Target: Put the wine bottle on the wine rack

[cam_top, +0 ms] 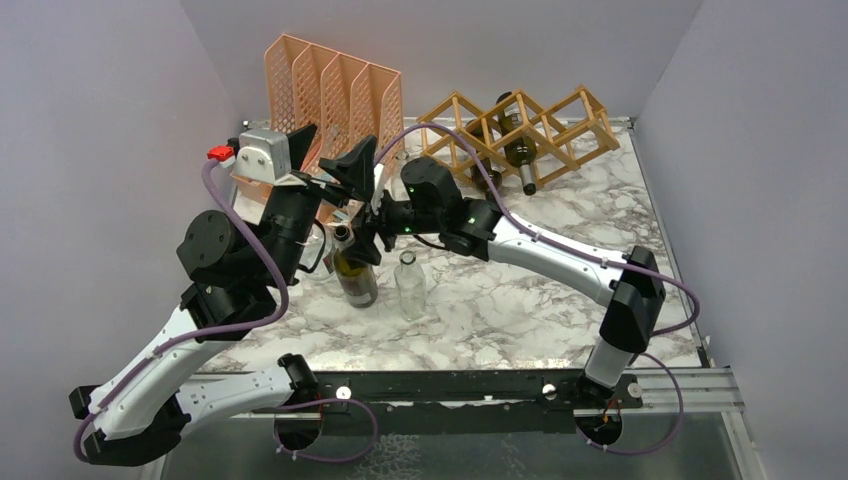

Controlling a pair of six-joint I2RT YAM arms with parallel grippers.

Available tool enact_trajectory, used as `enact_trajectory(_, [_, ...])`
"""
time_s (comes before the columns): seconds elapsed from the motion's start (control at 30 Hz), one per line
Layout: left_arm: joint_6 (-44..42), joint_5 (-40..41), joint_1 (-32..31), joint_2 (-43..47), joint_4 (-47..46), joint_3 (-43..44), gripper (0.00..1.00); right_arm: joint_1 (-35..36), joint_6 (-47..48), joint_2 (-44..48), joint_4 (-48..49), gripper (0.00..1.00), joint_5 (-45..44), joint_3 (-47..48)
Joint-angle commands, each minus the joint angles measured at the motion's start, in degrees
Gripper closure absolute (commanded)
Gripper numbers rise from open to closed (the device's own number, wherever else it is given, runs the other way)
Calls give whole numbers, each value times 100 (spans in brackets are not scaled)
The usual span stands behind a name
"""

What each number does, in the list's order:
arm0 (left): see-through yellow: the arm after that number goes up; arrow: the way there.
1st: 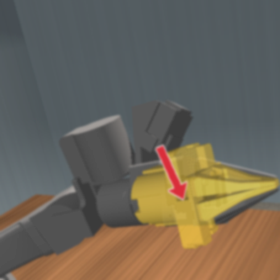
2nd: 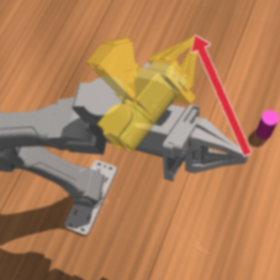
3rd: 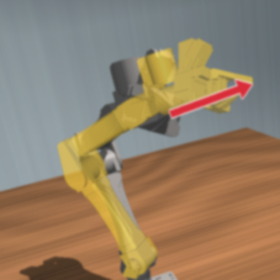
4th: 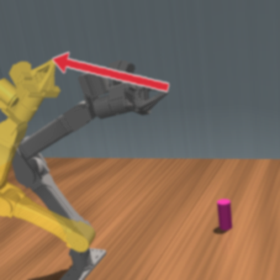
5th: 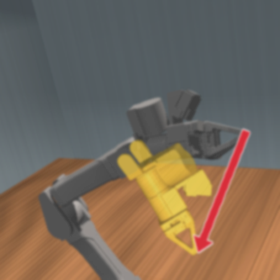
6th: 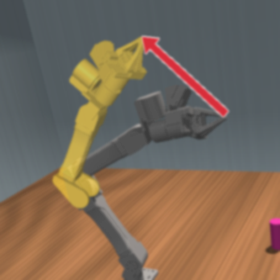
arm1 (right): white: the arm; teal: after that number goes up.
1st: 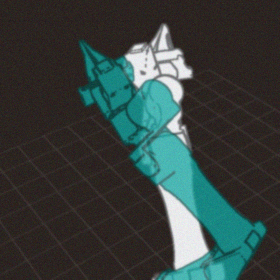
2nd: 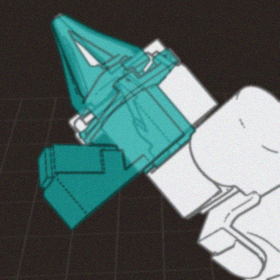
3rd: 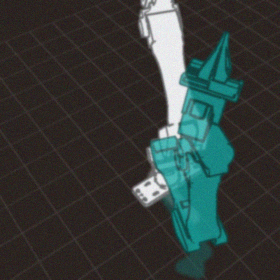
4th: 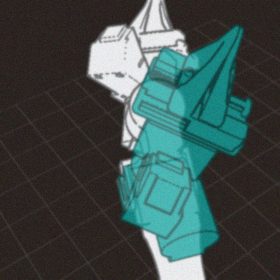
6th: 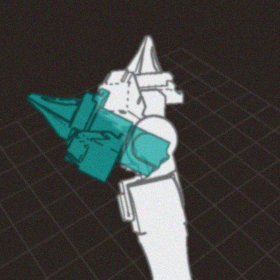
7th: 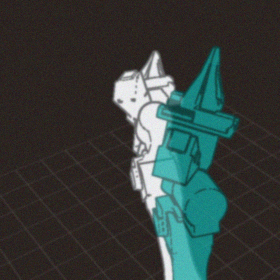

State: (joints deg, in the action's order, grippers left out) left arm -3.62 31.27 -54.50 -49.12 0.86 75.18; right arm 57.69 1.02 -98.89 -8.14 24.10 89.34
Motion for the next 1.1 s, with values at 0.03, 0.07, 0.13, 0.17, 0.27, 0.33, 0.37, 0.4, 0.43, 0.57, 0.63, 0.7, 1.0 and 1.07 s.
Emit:
enact_trajectory(0.03, [-34,176,-17,64,-201,-98,2,139,207,-364,477,31,-148,360])
enact_trajectory(0.07, [-38,182,-17,64,-201,-98,2,148,229,-402,534,33,-180,372])
enact_trajectory(0.13, [-42,187,-15,69,-194,-91,2,189,295,-453,662,36,-199,350])
enact_trajectory(0.17, [-48,193,-16,71,-184,-84,2,207,338,-470,704,38,-203,340])
enact_trajectory(0.27, [-43,205,-17,86,-163,-82,2,254,438,-478,779,48,-280,338])
enact_trajectory(0.33, [-34,204,-19,87,-153,-82,2,260,456,-438,807,62,-423,324])
enact_trajectory(0.37, [-27,198,-17,82,-146,-82,2,261,480,-396,829,66,-523,291])
enact_trajectory(0.4, [-16,196,-17,78,-141,-82,2,272,492,-340,881,70,-640,230])
enact_trajectory(0.43, [-16,188,-12,65,-135,-82,2,276,506,-270,954,73,-760,160])
enact_trajectory(0.57, [9,165,-17,22,-121,-82,2,274,549,95,1233,82,-1240,-184])
enact_trajectory(0.63, [37,116,-17,4,-107,-67,2,275,550,299,1356,86,-1464,-355])
enact_trajectory(0.7, [45,79,-12,-21,-104,-48,2,272,545,497,1467,88,-1687,-522])
enact_trajectory(1.0, [107,-1,-17,-101,-121,-39,2,276,507,1043,1040,92,-2687,-690])
enact_trajectory(1.07, [115,-35,-19,-138,-117,-38,2,276,497,1102,873,92,-2921,-673])
